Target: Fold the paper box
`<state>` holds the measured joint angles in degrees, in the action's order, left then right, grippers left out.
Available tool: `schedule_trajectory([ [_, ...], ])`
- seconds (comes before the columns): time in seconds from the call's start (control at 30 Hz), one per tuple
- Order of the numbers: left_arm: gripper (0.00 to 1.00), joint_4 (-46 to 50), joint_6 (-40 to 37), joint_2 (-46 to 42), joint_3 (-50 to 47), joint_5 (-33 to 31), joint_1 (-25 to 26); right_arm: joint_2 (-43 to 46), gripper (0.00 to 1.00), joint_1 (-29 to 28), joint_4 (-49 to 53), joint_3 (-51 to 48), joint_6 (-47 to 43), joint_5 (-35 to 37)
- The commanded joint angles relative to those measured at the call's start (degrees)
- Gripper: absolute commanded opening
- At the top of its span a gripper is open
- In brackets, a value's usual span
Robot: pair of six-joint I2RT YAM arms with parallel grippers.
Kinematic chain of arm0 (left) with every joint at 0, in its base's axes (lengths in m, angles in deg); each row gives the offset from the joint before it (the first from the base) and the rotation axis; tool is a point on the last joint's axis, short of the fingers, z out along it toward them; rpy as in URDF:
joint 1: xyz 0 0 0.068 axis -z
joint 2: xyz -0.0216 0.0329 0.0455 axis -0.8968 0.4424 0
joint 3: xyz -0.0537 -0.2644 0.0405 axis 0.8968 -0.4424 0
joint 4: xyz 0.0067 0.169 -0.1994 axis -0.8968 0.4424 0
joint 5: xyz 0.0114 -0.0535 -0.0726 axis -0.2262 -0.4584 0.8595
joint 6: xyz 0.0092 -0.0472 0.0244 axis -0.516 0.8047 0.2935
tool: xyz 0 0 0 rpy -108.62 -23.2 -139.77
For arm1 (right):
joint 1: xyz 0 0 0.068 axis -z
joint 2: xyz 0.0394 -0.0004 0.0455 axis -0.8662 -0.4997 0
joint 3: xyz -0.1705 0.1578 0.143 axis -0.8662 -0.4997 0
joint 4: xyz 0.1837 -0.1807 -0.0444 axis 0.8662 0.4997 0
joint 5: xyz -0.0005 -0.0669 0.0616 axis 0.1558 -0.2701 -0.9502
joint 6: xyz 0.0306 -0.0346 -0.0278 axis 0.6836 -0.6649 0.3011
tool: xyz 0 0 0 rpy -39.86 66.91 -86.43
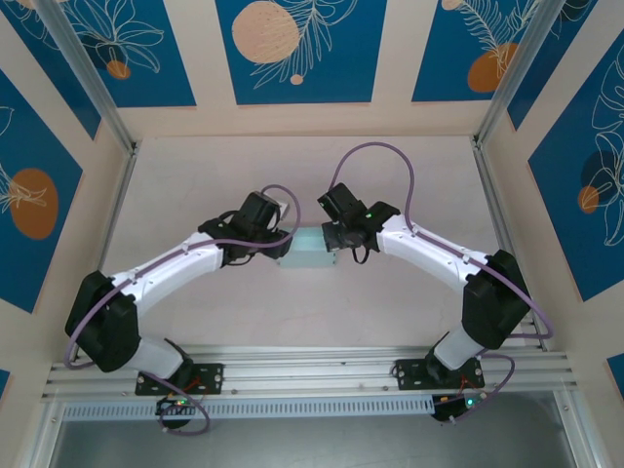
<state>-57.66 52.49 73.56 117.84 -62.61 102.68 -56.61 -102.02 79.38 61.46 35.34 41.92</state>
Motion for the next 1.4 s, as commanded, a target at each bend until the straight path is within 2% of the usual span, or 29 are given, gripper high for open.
schedule_trajectory([
  [0.0,0.52,3.44,-2.27,-1.78,2.66,-3.45,0.7,1.05,0.01,-0.37,0.03,0.91,0.38,1.1],
  [0.1,0.5,5.24,-3.81,-1.66,3.91,-4.67,0.7,1.18,0.01,-0.37,0.12,0.82,0.47,0.97],
  [0.2,0.41,7.74,-5.33,-0.76,5.43,-5.39,0.44,1.17,0.01,-0.37,-0.14,0.65,0.56,0.89],
  [0.4,0.31,9.02,-6.3,1.07,6.46,-5.2,0.17,0.67,0.01,-0.43,-0.24,0.95,0.6,0.4],
  [0.73,0.29,8.51,-6.87,2.6,7.28,-3.15,-0.27,0.64,0.01,-0.28,-0.23,1.07,0.31,0.41],
  [0.87,0.24,8.49,-6.93,3.22,7.51,-2.65,-0.38,0.63,0.01,-0.19,-0.32,1.09,0.3,0.37],
  [1.07,0.21,8.33,-6.56,3.72,7.13,-1.61,-0.57,0.46,0.01,-0.01,-0.67,1.0,0.47,-0.73],
  [1.3,0.01,5.72,-4.77,3.55,5.93,1.22,-0.53,0.5,0.0,0.02,-1.24,1.08,1.67,-1.4],
  [1.37,0.0,3.31,-3.63,2.82,4.81,2.93,-0.51,0.49,0.0,0.0,-1.76,1.0,2.17,-1.47],
])
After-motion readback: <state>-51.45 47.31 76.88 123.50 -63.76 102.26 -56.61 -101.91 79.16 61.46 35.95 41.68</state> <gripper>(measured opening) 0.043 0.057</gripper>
